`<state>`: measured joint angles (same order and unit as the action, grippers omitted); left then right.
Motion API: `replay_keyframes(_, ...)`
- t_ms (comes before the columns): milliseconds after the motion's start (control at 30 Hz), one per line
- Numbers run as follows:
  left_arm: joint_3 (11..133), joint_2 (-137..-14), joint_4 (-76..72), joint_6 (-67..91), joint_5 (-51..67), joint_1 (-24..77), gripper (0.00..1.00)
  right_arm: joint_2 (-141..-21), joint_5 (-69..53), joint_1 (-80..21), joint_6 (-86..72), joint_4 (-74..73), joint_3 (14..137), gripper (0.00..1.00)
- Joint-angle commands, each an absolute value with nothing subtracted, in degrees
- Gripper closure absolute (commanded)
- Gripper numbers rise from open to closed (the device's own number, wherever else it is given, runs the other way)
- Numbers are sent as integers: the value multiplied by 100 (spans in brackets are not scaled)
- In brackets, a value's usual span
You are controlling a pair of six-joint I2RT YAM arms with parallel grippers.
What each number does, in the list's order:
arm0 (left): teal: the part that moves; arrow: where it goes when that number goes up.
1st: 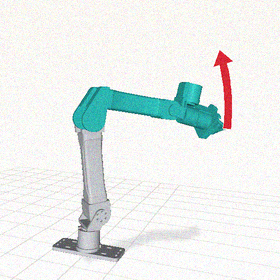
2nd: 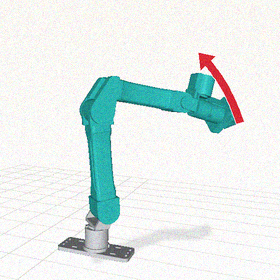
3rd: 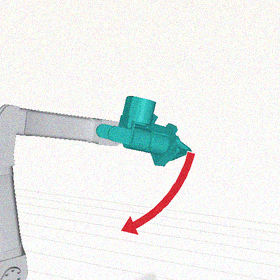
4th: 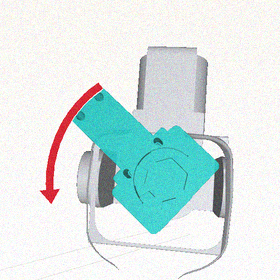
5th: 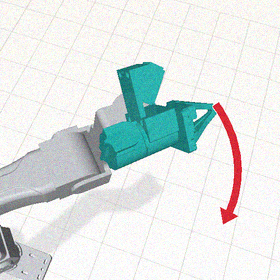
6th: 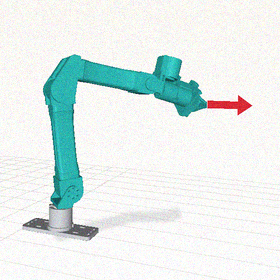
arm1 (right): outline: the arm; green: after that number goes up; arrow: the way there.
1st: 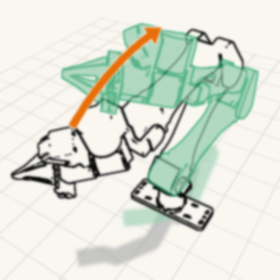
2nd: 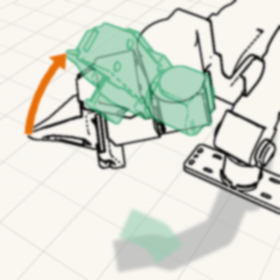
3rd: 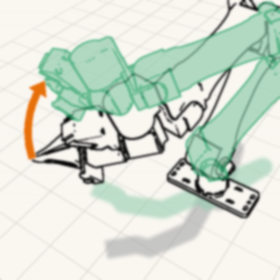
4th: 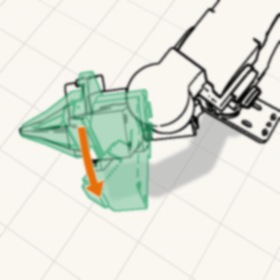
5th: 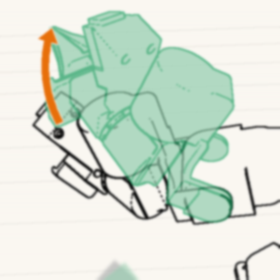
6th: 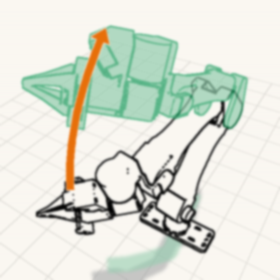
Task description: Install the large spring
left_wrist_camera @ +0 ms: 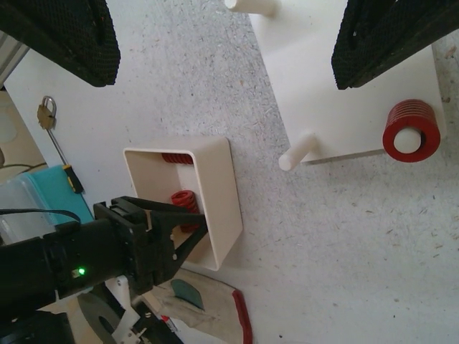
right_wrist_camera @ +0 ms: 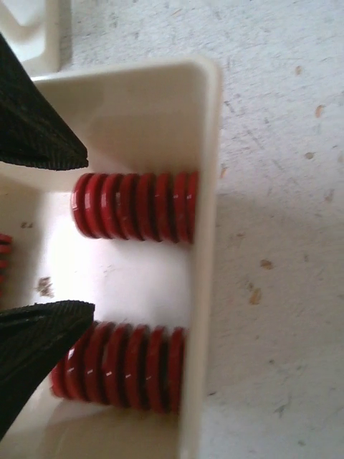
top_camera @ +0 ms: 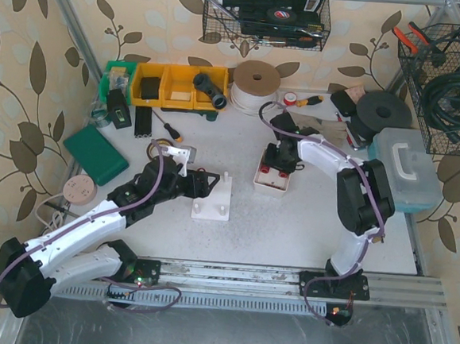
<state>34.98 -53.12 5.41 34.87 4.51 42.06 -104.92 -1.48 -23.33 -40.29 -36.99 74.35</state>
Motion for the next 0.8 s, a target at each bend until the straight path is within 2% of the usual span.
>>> replay_keyframes(0, 3473, -5329, 181, 3465, 358, 4210, 16, -10742, 48, -2335, -4121, -3571, 7741, 48)
replay_keyframes(500, 3437, -5359, 114, 3477, 349, 4201, 16, -11414, 207, -2347, -4140, -3555, 8160, 49)
replay_keyframes(767, 3455, -5422, 114, 3480, 350, 4201, 16, -11325, 472, -2363, -4078, -3783, 8071, 51)
